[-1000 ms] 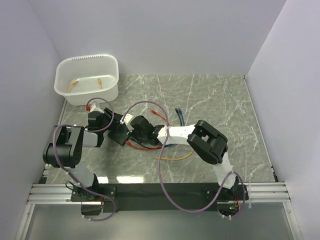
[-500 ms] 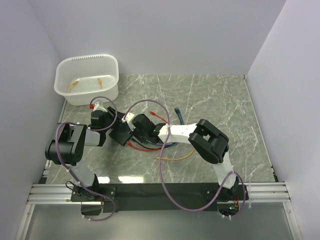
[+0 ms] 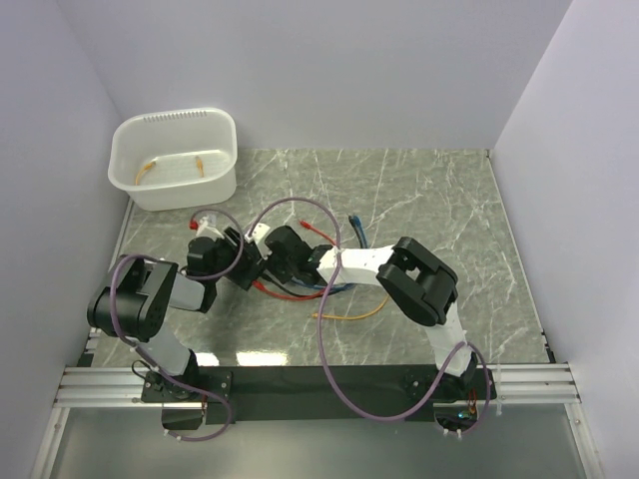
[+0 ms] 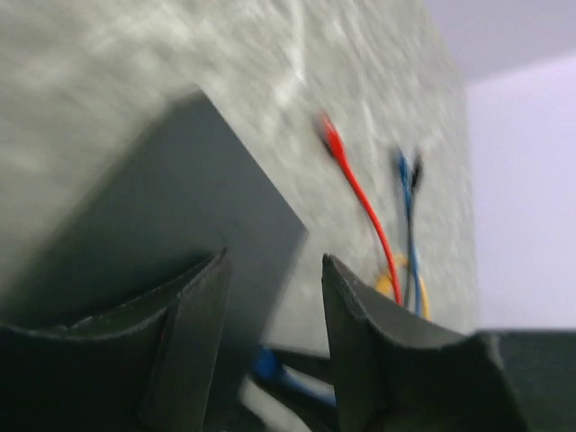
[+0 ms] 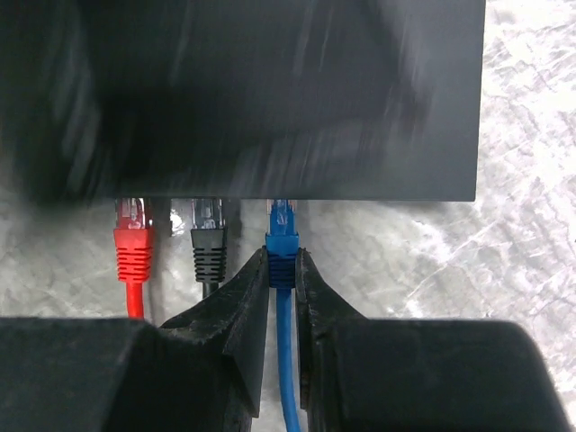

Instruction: Insert the plug into the switch port

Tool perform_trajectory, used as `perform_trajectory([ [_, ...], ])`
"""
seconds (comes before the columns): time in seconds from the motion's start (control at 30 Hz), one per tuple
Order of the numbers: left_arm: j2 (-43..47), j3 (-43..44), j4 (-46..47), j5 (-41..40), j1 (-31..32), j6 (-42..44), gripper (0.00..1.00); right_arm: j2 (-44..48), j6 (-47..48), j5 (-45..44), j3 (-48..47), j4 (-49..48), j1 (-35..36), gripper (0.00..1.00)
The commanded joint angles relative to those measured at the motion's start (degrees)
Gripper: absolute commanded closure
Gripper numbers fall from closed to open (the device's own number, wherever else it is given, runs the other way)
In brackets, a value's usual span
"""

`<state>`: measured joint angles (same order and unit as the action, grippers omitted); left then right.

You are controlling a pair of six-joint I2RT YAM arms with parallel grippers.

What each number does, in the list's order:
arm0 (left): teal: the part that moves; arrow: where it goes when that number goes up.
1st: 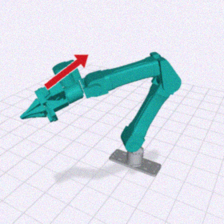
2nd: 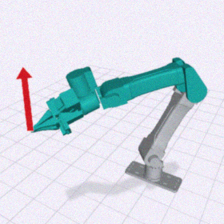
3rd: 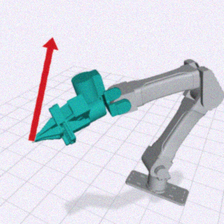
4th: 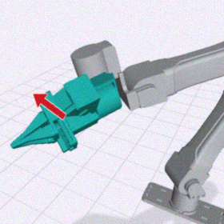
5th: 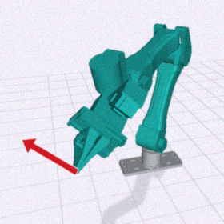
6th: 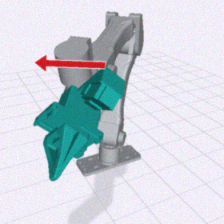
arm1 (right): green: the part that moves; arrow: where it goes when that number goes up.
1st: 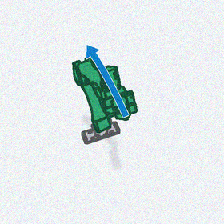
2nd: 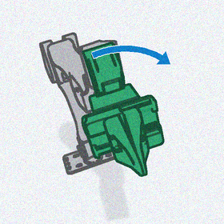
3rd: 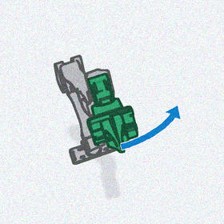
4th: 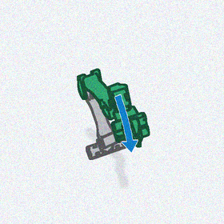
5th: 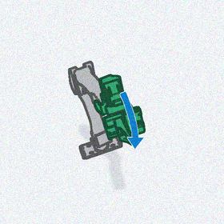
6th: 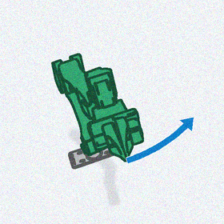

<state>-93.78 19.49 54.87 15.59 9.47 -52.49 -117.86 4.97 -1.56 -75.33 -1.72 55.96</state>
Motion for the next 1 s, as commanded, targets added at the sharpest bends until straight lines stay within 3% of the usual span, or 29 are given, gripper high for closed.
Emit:
perform_trajectory([
  [0.0, -2.55, -4.19, -11.37, 6.99, 3.18, -1.04, 0.47, 1.85, -0.31, 0.42, -1.47, -9.98, -1.82, 1.0],
  [0.17, -3.43, -5.16, -9.96, 7.34, 3.18, -1.12, 0.47, -1.75, -0.32, -0.28, -7.37, -6.63, -2.0, 1.0],
  [0.47, 2.27, -1.66, -16.36, 5.76, 3.18, -0.51, 0.46, -2.46, -1.89, -0.55, -3.07, -7.69, -1.91, 1.0],
  [0.57, 4.21, 0.98, -19.44, 5.41, 3.18, -0.16, 0.45, -2.11, -2.51, -0.46, -2.72, -7.25, -2.0, 0.82],
  [0.6, 4.65, 2.99, -21.45, 5.24, 3.18, 0.19, 0.44, -1.85, -2.6, -0.37, -2.46, -7.25, -2.0, 0.67],
  [0.7, 6.32, 6.96, -24.54, 4.27, 3.09, 1.24, 0.44, -1.05, -2.78, -0.54, -2.28, -6.64, -1.91, 0.54],
  [0.97, 7.21, 17.15, -33.86, 2.6, -1.21, 4.15, 0.42, 3.25, -3.04, -2.83, 1.05, -4.88, -0.24, 0.48],
])
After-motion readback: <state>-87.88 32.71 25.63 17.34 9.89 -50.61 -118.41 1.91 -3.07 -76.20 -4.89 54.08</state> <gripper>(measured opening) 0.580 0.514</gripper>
